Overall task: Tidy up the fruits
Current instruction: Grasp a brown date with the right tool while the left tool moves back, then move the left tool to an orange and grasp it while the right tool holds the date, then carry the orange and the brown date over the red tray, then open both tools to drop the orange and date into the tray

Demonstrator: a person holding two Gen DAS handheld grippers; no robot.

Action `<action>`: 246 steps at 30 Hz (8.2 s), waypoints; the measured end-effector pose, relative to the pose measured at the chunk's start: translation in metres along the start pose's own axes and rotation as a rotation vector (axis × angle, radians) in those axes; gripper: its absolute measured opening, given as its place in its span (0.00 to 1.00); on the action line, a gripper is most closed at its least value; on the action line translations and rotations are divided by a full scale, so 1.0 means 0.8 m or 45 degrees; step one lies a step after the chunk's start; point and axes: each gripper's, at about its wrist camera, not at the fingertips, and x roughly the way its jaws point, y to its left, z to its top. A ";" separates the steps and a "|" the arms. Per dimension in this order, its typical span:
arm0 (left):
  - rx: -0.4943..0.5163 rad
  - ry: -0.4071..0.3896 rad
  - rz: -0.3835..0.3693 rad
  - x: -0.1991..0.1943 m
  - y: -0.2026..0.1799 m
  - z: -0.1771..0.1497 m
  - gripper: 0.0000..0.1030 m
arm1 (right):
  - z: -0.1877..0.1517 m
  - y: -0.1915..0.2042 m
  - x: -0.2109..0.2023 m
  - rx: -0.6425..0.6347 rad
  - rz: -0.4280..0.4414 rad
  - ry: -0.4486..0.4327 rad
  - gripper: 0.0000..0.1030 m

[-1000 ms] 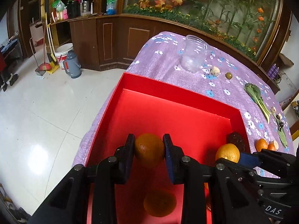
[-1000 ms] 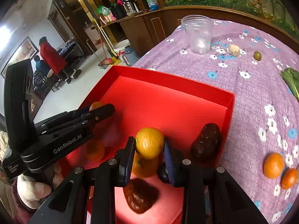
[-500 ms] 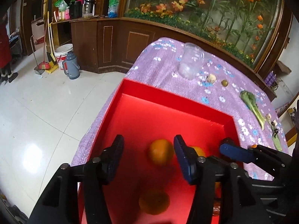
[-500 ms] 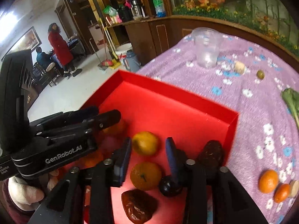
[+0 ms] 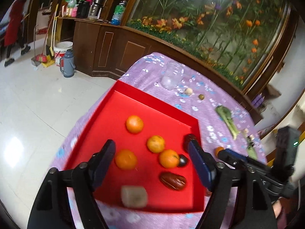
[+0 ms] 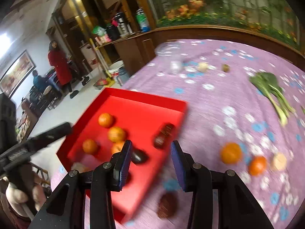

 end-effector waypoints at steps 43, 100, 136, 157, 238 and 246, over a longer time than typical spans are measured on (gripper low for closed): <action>0.108 0.106 0.081 0.015 -0.072 -0.079 0.77 | -0.097 -0.004 0.015 -0.191 -0.113 0.095 0.31; 0.646 0.272 0.152 0.204 -0.270 -0.086 0.76 | -0.116 -0.181 -0.066 0.133 -0.317 -0.046 0.33; 0.619 0.233 0.069 0.209 -0.272 -0.082 0.32 | -0.119 -0.172 -0.063 0.051 -0.366 -0.031 0.30; 0.506 0.106 0.004 0.074 -0.238 -0.104 0.32 | -0.112 -0.188 -0.088 0.153 -0.317 -0.172 0.30; 0.162 0.008 0.235 0.065 0.012 0.003 0.33 | -0.049 0.109 0.058 -0.244 0.118 0.082 0.31; 0.166 0.022 0.252 0.074 0.009 0.001 0.47 | -0.057 0.121 0.064 -0.299 0.137 0.076 0.31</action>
